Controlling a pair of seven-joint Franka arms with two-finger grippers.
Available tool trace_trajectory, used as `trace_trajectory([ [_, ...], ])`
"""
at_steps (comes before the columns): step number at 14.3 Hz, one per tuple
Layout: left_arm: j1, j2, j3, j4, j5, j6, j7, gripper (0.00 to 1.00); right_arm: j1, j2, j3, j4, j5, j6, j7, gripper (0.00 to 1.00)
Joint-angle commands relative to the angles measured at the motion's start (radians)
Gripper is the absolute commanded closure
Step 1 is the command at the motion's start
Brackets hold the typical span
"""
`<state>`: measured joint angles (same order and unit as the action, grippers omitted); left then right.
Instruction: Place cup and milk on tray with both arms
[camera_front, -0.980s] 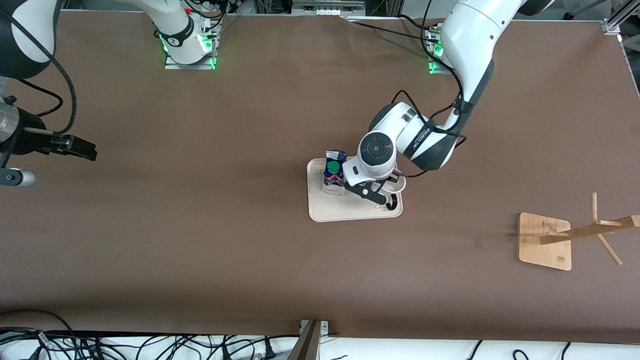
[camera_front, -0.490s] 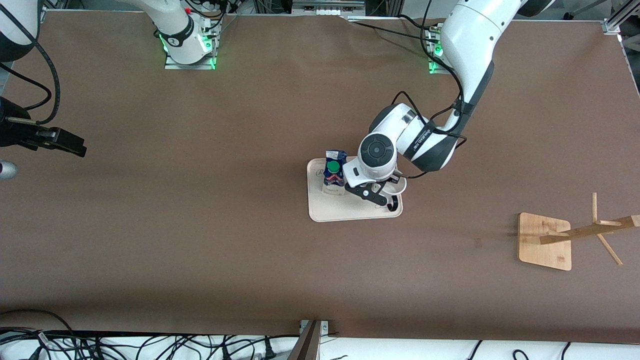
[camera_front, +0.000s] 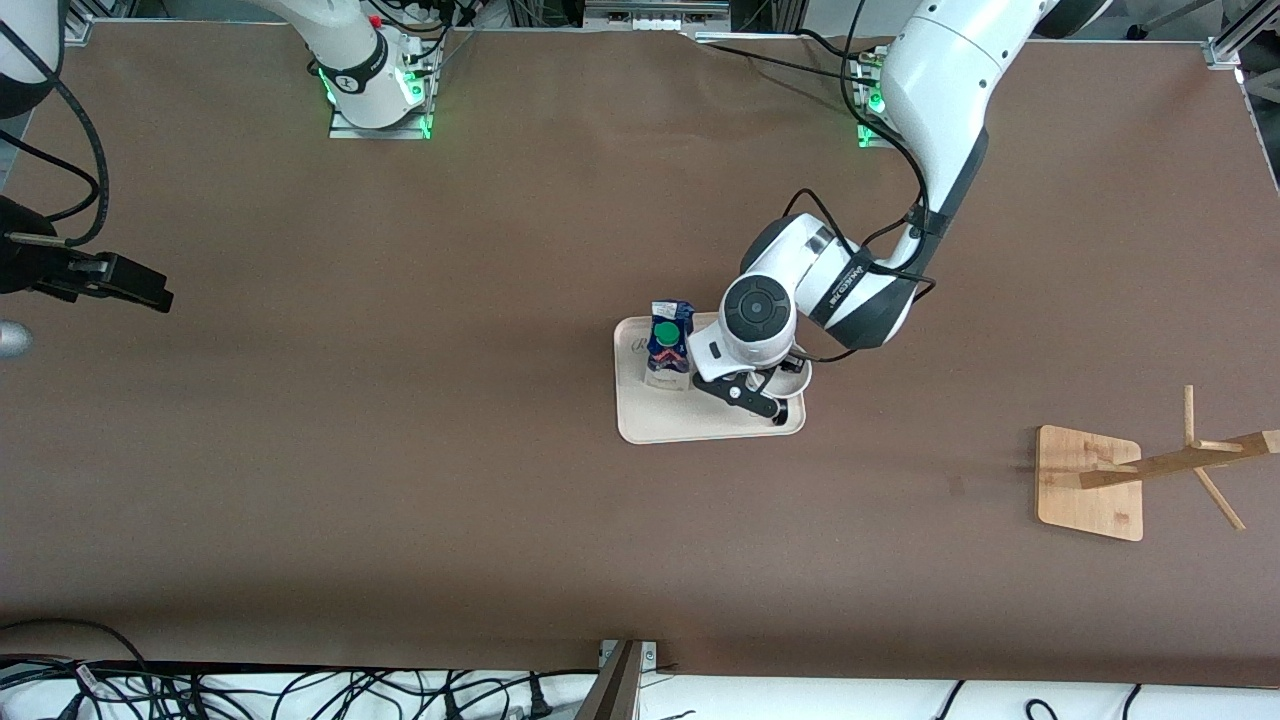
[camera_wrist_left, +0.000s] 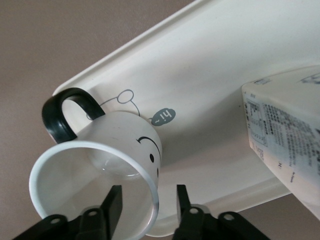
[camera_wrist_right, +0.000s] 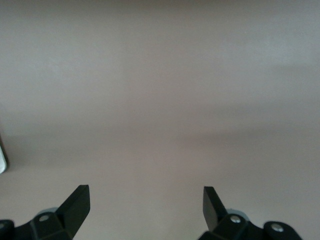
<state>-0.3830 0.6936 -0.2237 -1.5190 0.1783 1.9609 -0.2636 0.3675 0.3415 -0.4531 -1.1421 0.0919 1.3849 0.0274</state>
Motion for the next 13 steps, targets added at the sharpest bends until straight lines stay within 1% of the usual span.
trace_trajectory([
  [1, -0.010, -0.038, 0.014, 0.028, -0.009, -0.023, 0.006, 0.00, -0.250, -0.091, 0.357, -0.050, -0.170, -0.001, -0.003, 0.00],
  [2, -0.004, -0.060, 0.030, 0.028, -0.028, -0.027, 0.006, 0.00, -0.316, -0.110, 0.426, -0.070, -0.179, 0.005, 0.002, 0.00],
  [3, 0.007, -0.087, 0.047, 0.028, -0.036, -0.030, 0.006, 0.00, -0.364, -0.116, 0.450, -0.080, -0.172, 0.009, 0.000, 0.00],
  [6, 0.090, -0.192, 0.047, 0.028, -0.051, -0.082, 0.007, 0.00, -0.435, -0.116, 0.455, -0.105, -0.066, 0.011, -0.003, 0.00],
  [8, 0.143, -0.259, 0.047, 0.028, -0.095, -0.131, 0.007, 0.00, -0.437, -0.118, 0.458, -0.128, -0.060, 0.025, -0.003, 0.00],
  [10, 0.196, -0.328, 0.049, 0.028, -0.094, -0.200, 0.006, 0.00, -0.436, -0.119, 0.491, -0.140, -0.060, 0.054, 0.009, 0.00],
  [11, 0.229, -0.365, 0.047, 0.025, -0.092, -0.224, 0.007, 0.00, -0.441, -0.128, 0.493, -0.154, -0.060, 0.065, 0.008, 0.00],
  [13, 0.291, -0.436, 0.046, 0.016, -0.097, -0.284, 0.010, 0.00, -0.444, -0.173, 0.496, -0.226, -0.063, 0.121, -0.004, 0.00],
])
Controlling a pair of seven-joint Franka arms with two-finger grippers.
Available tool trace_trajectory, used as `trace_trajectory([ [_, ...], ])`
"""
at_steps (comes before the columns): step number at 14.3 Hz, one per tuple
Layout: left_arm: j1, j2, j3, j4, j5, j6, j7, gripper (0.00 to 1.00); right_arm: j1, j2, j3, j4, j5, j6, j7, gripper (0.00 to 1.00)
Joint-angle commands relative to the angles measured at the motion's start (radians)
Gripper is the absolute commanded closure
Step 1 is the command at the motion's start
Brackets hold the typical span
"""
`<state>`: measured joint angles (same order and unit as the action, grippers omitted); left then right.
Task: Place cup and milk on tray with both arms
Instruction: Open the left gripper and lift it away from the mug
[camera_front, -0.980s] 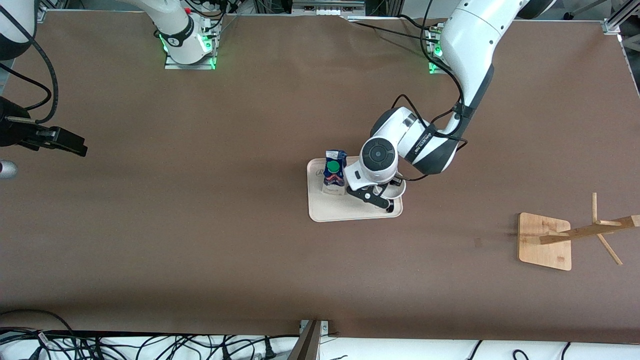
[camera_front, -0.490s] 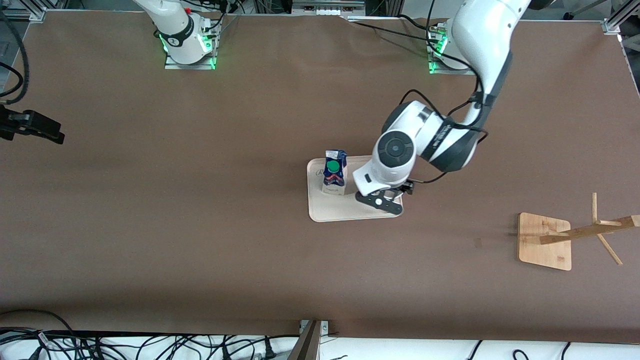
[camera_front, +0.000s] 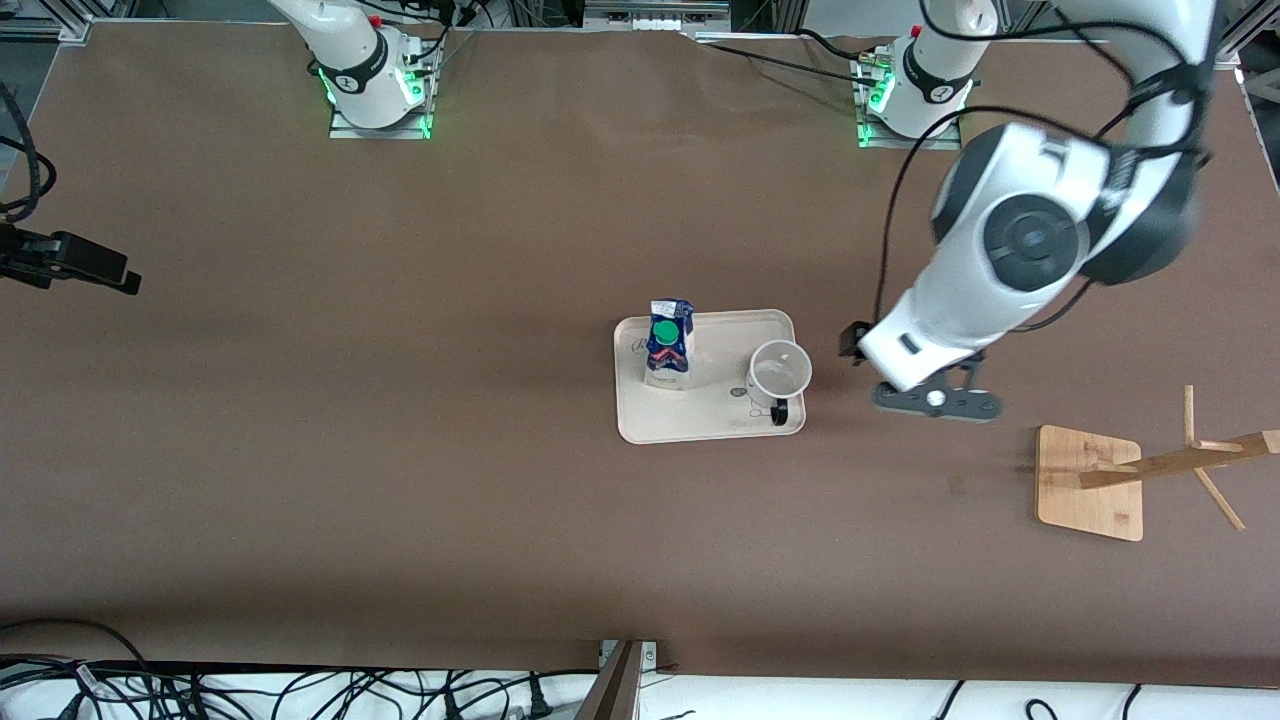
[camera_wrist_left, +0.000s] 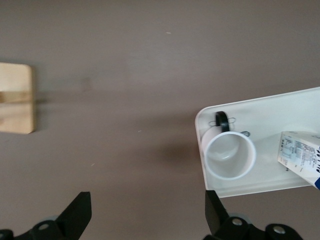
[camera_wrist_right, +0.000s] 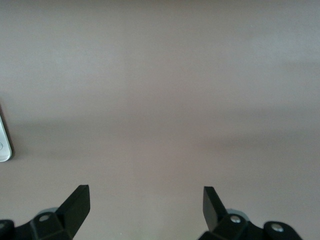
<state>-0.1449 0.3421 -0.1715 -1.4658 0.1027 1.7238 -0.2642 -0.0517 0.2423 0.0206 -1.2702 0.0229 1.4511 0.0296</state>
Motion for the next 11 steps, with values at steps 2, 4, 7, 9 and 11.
trace_trajectory([
  [2, 0.102, -0.136, -0.003, -0.039, -0.021, -0.114, 0.074, 0.00, -0.025, -0.074, 0.022, -0.100, 0.002, 0.066, -0.008, 0.00],
  [4, 0.114, -0.176, 0.033, -0.041, -0.011, -0.174, 0.173, 0.00, -0.022, -0.078, 0.021, -0.101, 0.003, 0.068, -0.004, 0.00],
  [7, 0.114, -0.224, 0.131, -0.053, -0.058, -0.190, 0.226, 0.00, -0.017, -0.098, 0.021, -0.126, 0.000, 0.069, 0.006, 0.00],
  [9, 0.113, -0.229, 0.196, -0.064, -0.138, -0.182, 0.229, 0.00, -0.014, -0.127, 0.021, -0.158, -0.018, 0.077, 0.000, 0.00],
  [11, 0.113, -0.248, 0.199, -0.088, -0.144, -0.173, 0.227, 0.00, 0.001, -0.159, 0.019, -0.191, -0.084, 0.066, -0.007, 0.00],
])
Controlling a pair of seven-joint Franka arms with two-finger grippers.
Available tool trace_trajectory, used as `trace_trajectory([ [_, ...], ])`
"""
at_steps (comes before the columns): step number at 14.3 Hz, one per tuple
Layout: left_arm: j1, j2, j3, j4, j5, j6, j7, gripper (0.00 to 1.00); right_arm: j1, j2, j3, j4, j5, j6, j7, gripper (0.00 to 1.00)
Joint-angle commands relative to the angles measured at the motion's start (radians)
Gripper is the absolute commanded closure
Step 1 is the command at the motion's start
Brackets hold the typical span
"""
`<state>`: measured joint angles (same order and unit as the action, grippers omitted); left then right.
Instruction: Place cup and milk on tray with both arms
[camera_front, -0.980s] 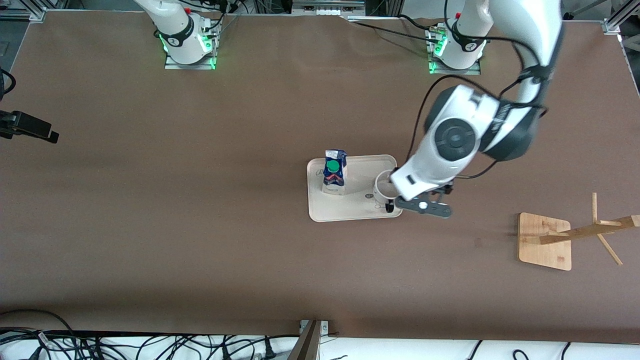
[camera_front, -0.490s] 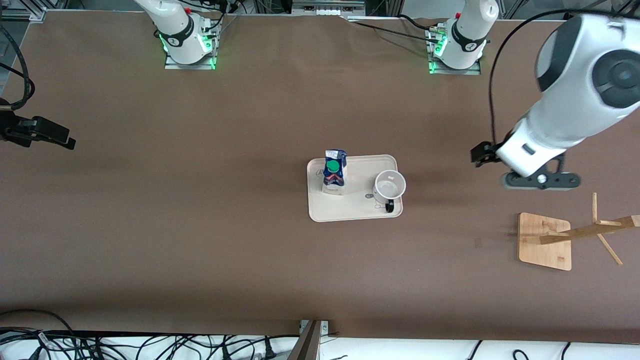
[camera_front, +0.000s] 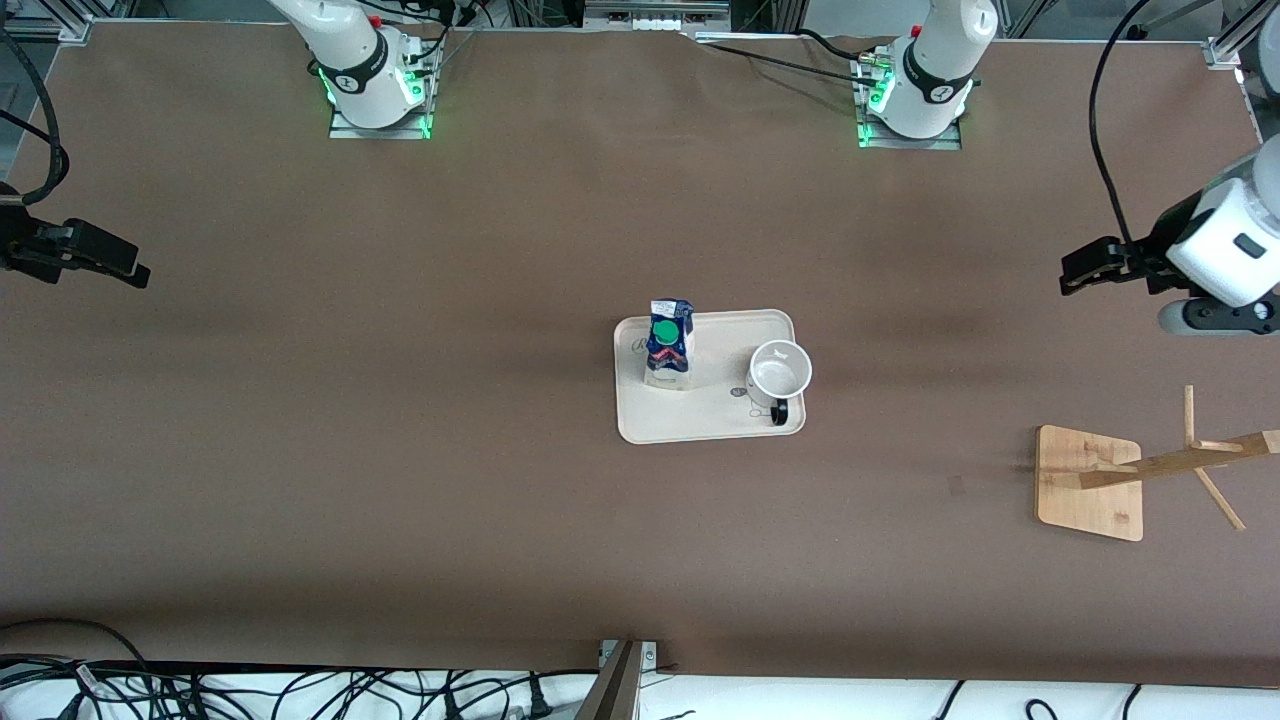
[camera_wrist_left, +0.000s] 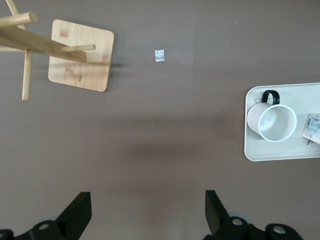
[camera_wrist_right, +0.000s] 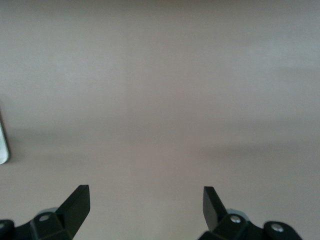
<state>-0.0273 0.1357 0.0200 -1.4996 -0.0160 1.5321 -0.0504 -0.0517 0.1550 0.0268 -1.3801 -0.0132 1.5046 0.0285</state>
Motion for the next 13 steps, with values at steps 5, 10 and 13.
trace_trajectory([
  [5, -0.006, -0.039, 0.011, -0.047, -0.018, 0.016, 0.014, 0.00, -0.010, -0.077, -0.001, -0.128, -0.054, 0.049, -0.004, 0.00],
  [10, -0.006, -0.038, 0.008, -0.041, -0.018, 0.046, 0.010, 0.00, -0.008, -0.058, -0.002, -0.109, -0.048, 0.043, -0.012, 0.00],
  [13, -0.005, -0.041, 0.012, -0.037, -0.018, 0.040, 0.014, 0.00, -0.008, -0.057, -0.002, -0.108, -0.044, 0.042, -0.013, 0.00],
])
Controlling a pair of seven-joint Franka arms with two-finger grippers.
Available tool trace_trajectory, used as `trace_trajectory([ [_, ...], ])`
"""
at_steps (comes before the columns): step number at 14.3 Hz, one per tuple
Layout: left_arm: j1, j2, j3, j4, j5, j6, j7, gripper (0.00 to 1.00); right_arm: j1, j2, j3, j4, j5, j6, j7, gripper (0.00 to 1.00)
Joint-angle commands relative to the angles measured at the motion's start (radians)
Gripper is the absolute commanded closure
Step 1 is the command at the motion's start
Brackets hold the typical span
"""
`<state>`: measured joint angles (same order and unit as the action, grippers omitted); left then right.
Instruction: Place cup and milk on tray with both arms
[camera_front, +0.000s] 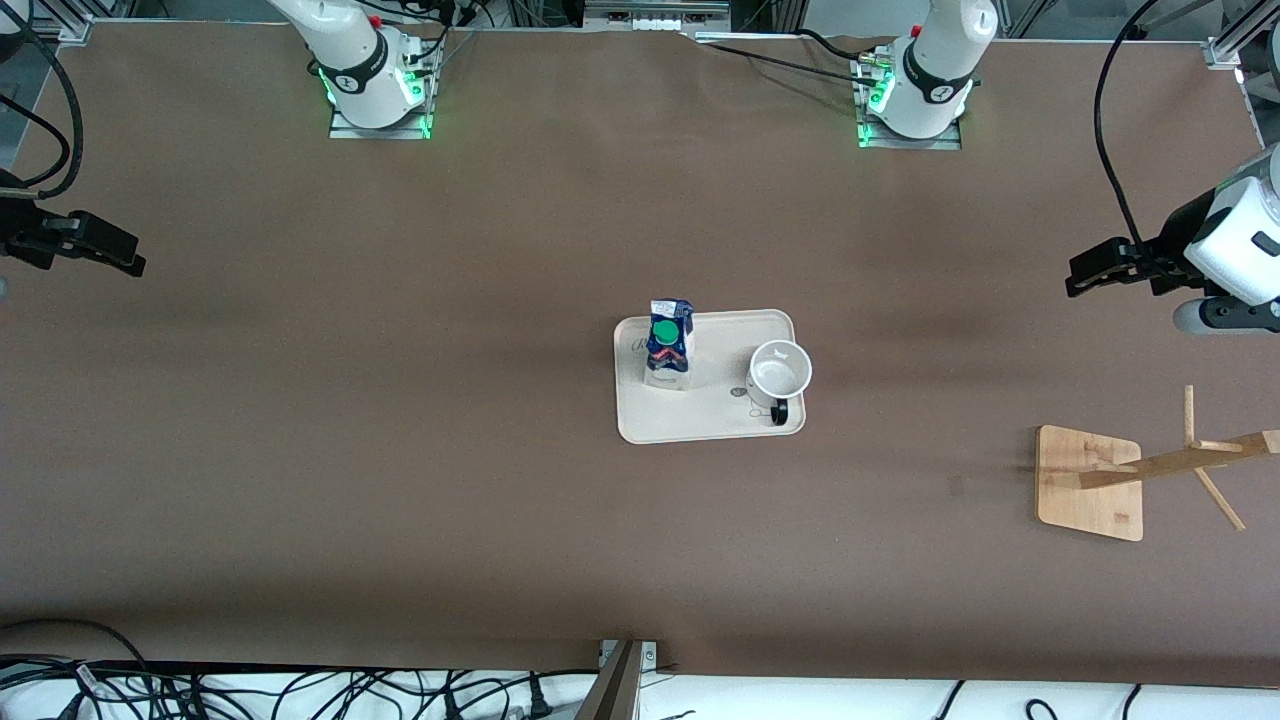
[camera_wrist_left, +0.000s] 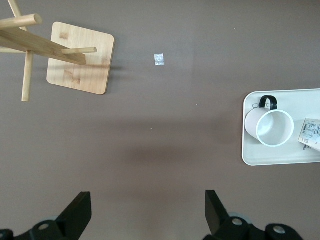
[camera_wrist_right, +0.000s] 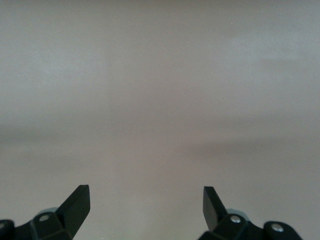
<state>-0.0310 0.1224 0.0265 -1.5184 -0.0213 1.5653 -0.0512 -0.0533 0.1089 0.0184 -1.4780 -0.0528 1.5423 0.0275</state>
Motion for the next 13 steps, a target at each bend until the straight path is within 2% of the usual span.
trace_trajectory([
  [1, -0.001, -0.021, 0.007, -0.011, -0.012, 0.007, 0.014, 0.00, -0.007, -0.011, 0.006, -0.010, -0.001, 0.002, -0.012, 0.00],
  [3, 0.000, -0.020, 0.009, -0.008, -0.011, 0.007, 0.014, 0.00, -0.005, -0.011, 0.009, -0.005, -0.001, -0.054, -0.012, 0.00],
  [6, -0.001, -0.012, 0.010, 0.013, -0.009, 0.015, 0.014, 0.00, 0.001, 0.021, 0.017, 0.074, -0.009, -0.161, -0.012, 0.00],
  [13, -0.007, 0.016, 0.001, 0.040, 0.043, 0.024, 0.010, 0.00, -0.003, 0.023, 0.014, 0.079, -0.009, -0.162, -0.009, 0.00],
])
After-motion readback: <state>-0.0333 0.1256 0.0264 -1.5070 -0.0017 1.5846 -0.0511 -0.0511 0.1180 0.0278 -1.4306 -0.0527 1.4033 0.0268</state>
